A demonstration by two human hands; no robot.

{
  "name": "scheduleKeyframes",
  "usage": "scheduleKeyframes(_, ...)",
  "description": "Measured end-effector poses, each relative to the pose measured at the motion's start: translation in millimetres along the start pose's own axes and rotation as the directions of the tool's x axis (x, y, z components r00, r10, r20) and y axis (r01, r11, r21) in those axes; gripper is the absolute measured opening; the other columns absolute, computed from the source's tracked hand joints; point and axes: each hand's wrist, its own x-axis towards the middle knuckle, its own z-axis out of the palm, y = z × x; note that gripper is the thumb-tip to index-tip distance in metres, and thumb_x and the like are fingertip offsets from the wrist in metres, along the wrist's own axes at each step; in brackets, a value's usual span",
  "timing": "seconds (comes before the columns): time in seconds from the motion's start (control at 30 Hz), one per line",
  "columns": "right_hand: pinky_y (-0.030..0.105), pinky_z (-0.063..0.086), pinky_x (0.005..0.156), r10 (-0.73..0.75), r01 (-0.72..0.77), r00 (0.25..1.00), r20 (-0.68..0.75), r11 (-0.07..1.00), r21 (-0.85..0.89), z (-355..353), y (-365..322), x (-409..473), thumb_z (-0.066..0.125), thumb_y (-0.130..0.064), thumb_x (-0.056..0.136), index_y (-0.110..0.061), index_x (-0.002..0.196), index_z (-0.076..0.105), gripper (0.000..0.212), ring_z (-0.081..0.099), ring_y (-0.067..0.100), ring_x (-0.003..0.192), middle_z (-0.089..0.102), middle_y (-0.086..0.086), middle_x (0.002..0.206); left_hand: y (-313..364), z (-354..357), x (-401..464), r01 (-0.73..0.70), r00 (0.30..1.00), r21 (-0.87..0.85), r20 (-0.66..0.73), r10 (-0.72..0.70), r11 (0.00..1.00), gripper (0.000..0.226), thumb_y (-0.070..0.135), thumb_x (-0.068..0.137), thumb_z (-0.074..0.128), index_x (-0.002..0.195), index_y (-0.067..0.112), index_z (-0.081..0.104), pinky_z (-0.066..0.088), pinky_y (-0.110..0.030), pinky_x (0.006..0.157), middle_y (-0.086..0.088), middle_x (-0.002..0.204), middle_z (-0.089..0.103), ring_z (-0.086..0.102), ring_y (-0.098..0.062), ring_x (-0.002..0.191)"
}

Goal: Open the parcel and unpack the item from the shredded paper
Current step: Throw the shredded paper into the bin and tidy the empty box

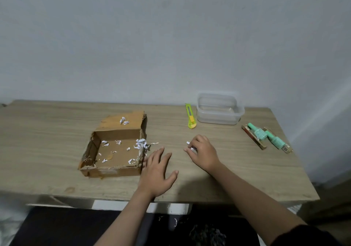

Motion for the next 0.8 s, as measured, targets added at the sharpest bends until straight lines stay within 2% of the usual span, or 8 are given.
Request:
scheduleKeyframes(0.13, 0.026, 0.045, 0.067, 0.138, -0.119, 0.987, -0.079, 0.972, 0.205, -0.3, -3.0, -8.3, 0.077, -0.015, 0.07, -0.012, 0.066, 0.059, 0.019, 0.055, 0.015, 0.076, 0.055, -0.003, 0.076, -0.1, -0.3, -0.3, -0.005, 1.0, 0.0, -0.002, 0.005, 1.0, 0.07, 0.066, 0.076, 0.037, 0.138, 0.034, 0.036, 0.022, -0.046, 0.113, 0.006, 0.155, 0.021, 0.017, -0.018, 0.143)
scheduleKeyframes(0.3, 0.002, 0.038, 0.065, 0.223, -0.164, 0.956, -0.193, 0.945, 0.282, -0.8, -11.8, -35.4, 0.069, 0.006, 0.07, -0.009, 0.066, 0.065, 0.016, 0.057, -0.012, 0.075, 0.065, 0.0, 0.073, 0.6, -1.0, 0.4, -0.013, 1.0, -0.004, -0.012, 0.013, 1.0, 0.07, 0.065, 0.075, 0.037, 0.137, 0.033, 0.039, 0.021, -0.046, 0.113, 0.004, 0.154, 0.024, 0.018, -0.019, 0.142)
scheduleKeyframes(0.37, 0.001, 0.038, 0.066, 0.267, -0.195, 0.938, -0.219, 0.933, 0.303, -2.0, -14.3, -47.5, 0.068, 0.009, 0.069, -0.009, 0.065, 0.067, 0.018, 0.055, -0.017, 0.075, 0.064, -0.003, 0.07, 0.0, -1.4, 0.2, -0.022, 1.0, 0.003, -0.019, 0.022, 1.0, 0.07, 0.065, 0.075, 0.038, 0.137, 0.033, 0.039, 0.021, -0.044, 0.112, 0.003, 0.154, 0.025, 0.019, -0.02, 0.141)
scheduleKeyframes(0.43, 0.004, 0.04, 0.065, 0.331, -0.24, 0.914, -0.235, 0.907, 0.347, -3.3, -16.1, -58.9, 0.068, 0.009, 0.068, -0.01, 0.065, 0.068, 0.019, 0.058, -0.013, 0.073, 0.063, -0.009, 0.068, -0.3, -1.4, 0.2, -0.029, 1.0, 0.0, -0.014, 0.029, 1.0, 0.07, 0.065, 0.076, 0.037, 0.137, 0.032, 0.039, 0.02, -0.046, 0.112, 0.002, 0.154, 0.026, 0.019, -0.021, 0.142)
scheduleKeyframes(0.53, 0.017, 0.048, 0.065, 0.476, -0.341, 0.85, -0.225, 0.823, 0.455, -8.1, -22.1, -71.6, 0.07, 0.004, 0.07, -0.013, 0.065, 0.068, 0.018, 0.064, 0.0, 0.072, 0.071, -0.003, 0.073, 0.0, -1.7, 0.2, -0.034, 0.999, -0.009, -0.005, 0.034, 0.999, 0.071, 0.065, 0.076, 0.035, 0.137, 0.03, 0.04, 0.021, -0.05, 0.112, -0.001, 0.154, 0.026, 0.018, -0.023, 0.142)
scheduleKeyframes(0.6, 0.02, 0.052, 0.06, 0.626, -0.44, 0.768, -0.134, 0.669, 0.599, -14.8, -29.2, -77.9, 0.072, 0.004, 0.071, -0.009, 0.067, 0.067, 0.015, 0.069, 0.003, 0.073, 0.074, 0.001, 0.078, -0.3, -2.4, 0.3, -0.035, 0.999, -0.007, 0.01, 0.035, 0.999, 0.071, 0.065, 0.076, 0.034, 0.136, 0.029, 0.04, 0.022, -0.049, 0.112, -0.002, 0.154, 0.025, 0.018, -0.024, 0.142)
scheduleKeyframes(0.67, 0.015, 0.051, 0.056, 0.7, -0.472, 0.709, -0.081, 0.557, 0.683, -21.4, -36.9, -87.4, 0.073, 0.007, 0.071, -0.005, 0.068, 0.066, 0.014, 0.07, 0.001, 0.072, 0.073, 0.001, 0.078, -0.3, -3.5, -0.1, -0.043, 0.999, -0.009, 0.022, 0.043, 0.999, 0.069, 0.063, 0.078, 0.037, 0.137, 0.027, 0.039, 0.021, -0.048, 0.111, -0.003, 0.154, 0.024, 0.017, -0.025, 0.142)
scheduleKeyframes(0.8, 0.02, 0.053, 0.057, 0.762, -0.471, 0.636, -0.12, 0.507, 0.721, -27.6, -50.1, -120.5, 0.073, 0.01, 0.069, -0.011, 0.063, 0.064, 0.023, 0.07, 0.009, 0.072, 0.073, 0.008, 0.081, 1.4, -5.2, -0.2, -0.05, 0.998, -0.038, 0.038, 0.052, 0.998, 0.063, 0.054, 0.085, 0.048, 0.139, 0.024, 0.038, 0.022, -0.048, 0.111, -0.006, 0.155, 0.022, 0.015, -0.026, 0.142)
